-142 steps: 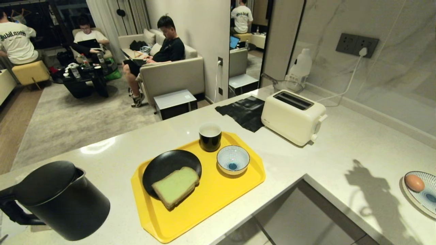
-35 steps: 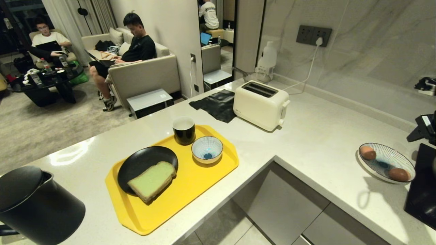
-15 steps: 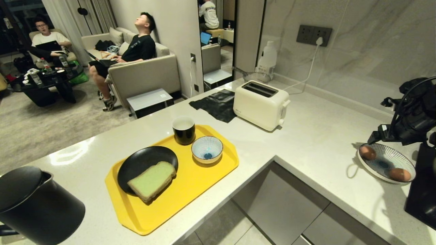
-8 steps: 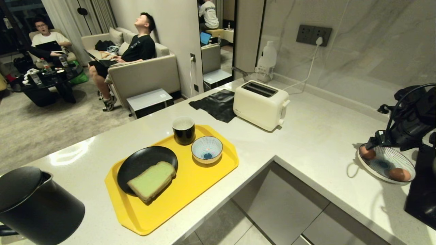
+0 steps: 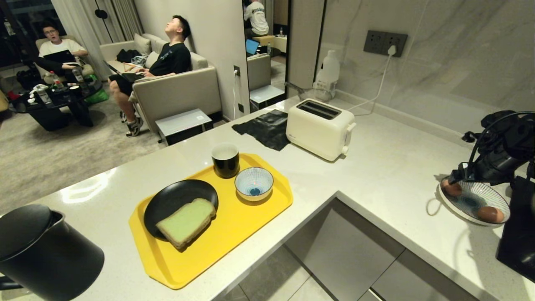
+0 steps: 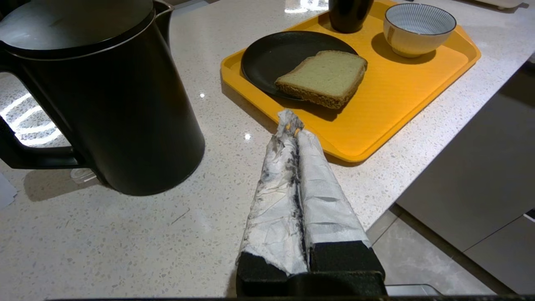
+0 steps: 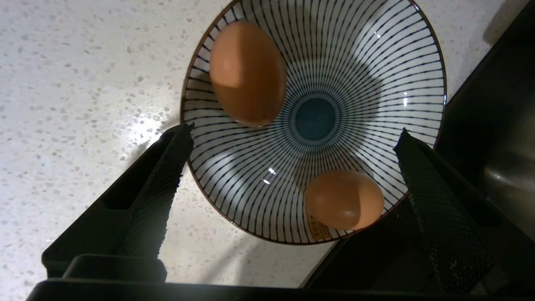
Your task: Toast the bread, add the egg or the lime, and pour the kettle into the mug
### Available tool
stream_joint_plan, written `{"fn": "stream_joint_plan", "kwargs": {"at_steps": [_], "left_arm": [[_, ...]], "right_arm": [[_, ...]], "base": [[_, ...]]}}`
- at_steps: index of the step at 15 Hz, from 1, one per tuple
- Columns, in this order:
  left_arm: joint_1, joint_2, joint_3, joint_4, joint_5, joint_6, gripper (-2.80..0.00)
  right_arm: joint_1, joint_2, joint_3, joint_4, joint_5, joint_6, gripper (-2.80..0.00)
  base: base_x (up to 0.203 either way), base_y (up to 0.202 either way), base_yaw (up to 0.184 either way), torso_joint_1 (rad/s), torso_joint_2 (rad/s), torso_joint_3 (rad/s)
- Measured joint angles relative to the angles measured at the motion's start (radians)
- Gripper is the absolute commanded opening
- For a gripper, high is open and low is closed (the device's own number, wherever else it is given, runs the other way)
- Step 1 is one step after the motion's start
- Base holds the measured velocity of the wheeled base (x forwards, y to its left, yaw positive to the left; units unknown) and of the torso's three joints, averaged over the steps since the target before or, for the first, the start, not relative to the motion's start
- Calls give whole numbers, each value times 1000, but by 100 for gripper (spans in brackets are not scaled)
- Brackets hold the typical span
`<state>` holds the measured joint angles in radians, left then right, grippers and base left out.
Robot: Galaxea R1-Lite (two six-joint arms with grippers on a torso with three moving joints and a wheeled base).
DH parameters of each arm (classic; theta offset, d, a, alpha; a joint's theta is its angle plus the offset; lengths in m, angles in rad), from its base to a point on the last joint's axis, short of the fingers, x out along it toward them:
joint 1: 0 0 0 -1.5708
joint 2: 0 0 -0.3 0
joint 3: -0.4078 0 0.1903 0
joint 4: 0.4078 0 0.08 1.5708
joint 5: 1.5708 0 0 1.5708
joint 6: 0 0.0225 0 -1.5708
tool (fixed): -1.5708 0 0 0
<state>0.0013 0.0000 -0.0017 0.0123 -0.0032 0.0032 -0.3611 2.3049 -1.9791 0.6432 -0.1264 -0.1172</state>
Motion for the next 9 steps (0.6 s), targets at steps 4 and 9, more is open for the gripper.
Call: {"fn": "stream_joint_plan", "kwargs": {"at_steps": [4,9], "left_arm": [[0,0,0,0,0,0,-280],[0,0,0,0,0,0,-280]], "right_arm": [[-3,16,0,-2,1,0,0],[-3,32,0,-4,12,-16,0]], "base": [[0,0,0,0,0,0],[0,0,0,0,0,0]]}}
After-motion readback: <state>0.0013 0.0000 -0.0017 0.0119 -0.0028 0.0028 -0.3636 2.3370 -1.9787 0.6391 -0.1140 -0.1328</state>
